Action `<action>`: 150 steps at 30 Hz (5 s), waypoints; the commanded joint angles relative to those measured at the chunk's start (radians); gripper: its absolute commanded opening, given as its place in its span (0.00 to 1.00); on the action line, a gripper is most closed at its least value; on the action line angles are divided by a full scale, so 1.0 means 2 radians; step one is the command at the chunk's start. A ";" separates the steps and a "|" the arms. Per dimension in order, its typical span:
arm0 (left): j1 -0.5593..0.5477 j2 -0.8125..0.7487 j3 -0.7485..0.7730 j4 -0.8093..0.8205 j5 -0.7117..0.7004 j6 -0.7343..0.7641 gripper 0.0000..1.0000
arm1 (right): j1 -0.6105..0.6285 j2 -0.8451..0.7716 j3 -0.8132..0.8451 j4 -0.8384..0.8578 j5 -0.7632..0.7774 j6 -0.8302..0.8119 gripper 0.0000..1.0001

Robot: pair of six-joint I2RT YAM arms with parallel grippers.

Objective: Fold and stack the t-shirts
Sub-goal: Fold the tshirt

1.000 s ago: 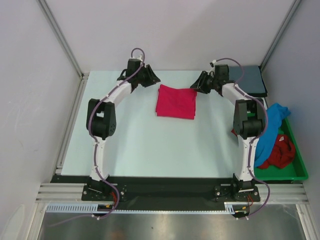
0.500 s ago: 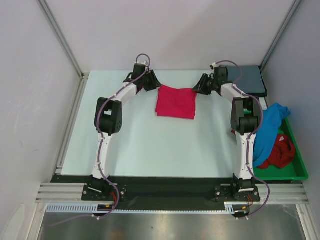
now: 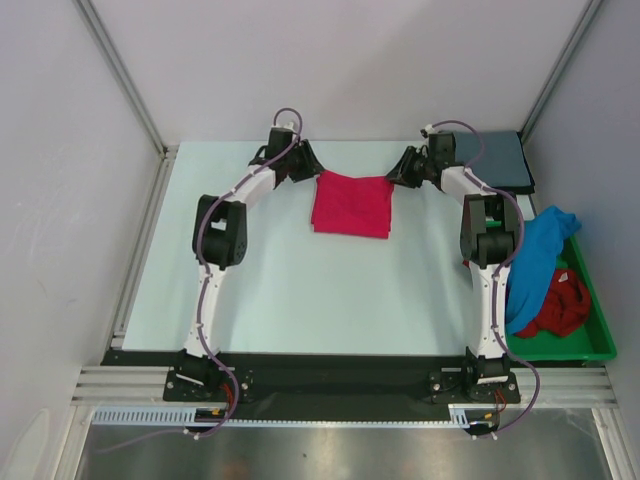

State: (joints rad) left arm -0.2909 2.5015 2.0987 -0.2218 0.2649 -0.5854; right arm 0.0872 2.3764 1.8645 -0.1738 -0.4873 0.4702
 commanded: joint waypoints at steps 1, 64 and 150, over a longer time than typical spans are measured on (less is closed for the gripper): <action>-0.005 0.012 0.032 0.010 0.004 0.000 0.51 | -0.002 0.007 0.027 0.019 -0.006 0.010 0.32; -0.032 -0.223 -0.336 0.107 0.055 0.006 0.56 | -0.014 -0.134 -0.211 0.048 -0.117 -0.036 0.40; -0.045 -0.294 -0.391 0.026 -0.104 0.038 0.30 | -0.018 -0.273 -0.368 0.057 0.029 -0.048 0.31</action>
State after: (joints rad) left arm -0.3824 2.0430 1.3239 -0.1081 0.2058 -0.5613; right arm 0.0540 1.8980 1.0378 0.0261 -0.5266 0.4500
